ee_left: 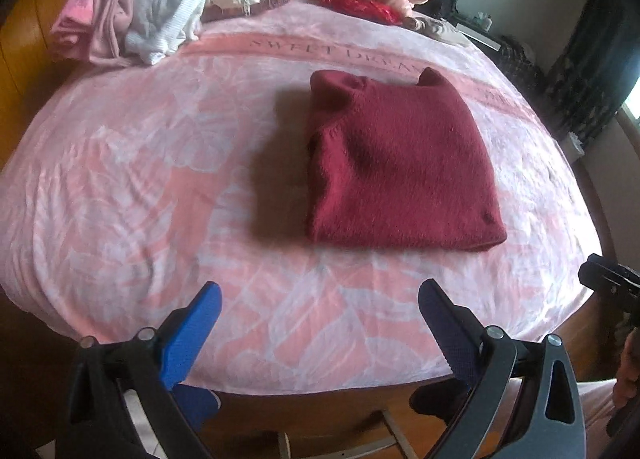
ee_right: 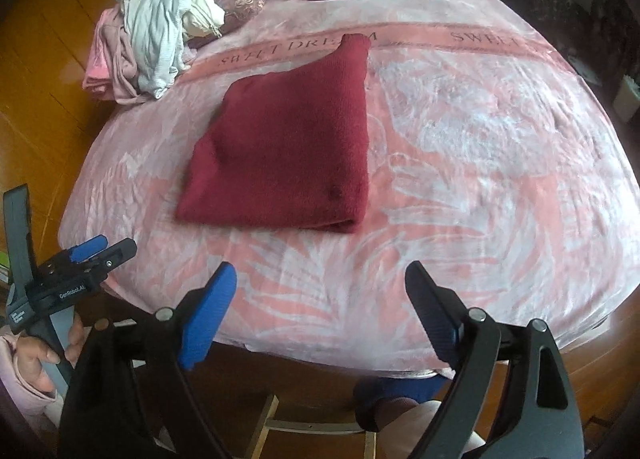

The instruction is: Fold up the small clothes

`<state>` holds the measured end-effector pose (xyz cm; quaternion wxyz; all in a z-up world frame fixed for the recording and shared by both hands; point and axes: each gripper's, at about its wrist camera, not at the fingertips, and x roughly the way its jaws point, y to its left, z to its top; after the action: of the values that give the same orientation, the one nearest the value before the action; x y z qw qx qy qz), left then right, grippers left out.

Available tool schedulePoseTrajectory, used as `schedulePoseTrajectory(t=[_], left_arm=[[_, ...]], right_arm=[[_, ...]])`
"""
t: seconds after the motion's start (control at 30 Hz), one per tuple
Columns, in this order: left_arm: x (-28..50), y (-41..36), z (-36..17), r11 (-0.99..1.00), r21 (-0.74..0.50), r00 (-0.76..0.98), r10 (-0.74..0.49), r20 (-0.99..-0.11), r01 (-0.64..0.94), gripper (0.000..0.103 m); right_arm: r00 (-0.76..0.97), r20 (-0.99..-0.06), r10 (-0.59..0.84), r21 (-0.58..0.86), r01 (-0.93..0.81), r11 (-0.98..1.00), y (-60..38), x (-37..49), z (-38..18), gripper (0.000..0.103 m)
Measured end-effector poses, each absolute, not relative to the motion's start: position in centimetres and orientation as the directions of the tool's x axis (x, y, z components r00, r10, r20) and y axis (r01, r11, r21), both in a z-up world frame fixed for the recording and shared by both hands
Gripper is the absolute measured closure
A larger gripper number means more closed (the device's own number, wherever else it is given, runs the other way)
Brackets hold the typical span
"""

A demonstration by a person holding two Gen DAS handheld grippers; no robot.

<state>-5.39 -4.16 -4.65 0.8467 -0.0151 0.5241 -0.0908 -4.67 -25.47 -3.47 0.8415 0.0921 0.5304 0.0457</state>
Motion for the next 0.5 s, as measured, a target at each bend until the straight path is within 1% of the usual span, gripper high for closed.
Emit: schedulePoseTrajectory(t=[0.23, 0.5], left_arm=[[-6.2, -4.4, -4.4, 0.986, -0.086, 0.461, -0.144, -0.876, 0.143, 0.004], [-6.7, -5.1, -3.6, 0.984, -0.075, 0.491, -0.147, -0.858, 0.163, 0.004]], right_arm=[[0.425, -0.892, 0.157, 0.180, 0.016, 0.983, -23.9, -5.2, -4.5, 0.016], [0.405, -0.895, 0.185, 0.203, 0.002, 0.979, -22.9, -5.3, -5.3, 0.014]])
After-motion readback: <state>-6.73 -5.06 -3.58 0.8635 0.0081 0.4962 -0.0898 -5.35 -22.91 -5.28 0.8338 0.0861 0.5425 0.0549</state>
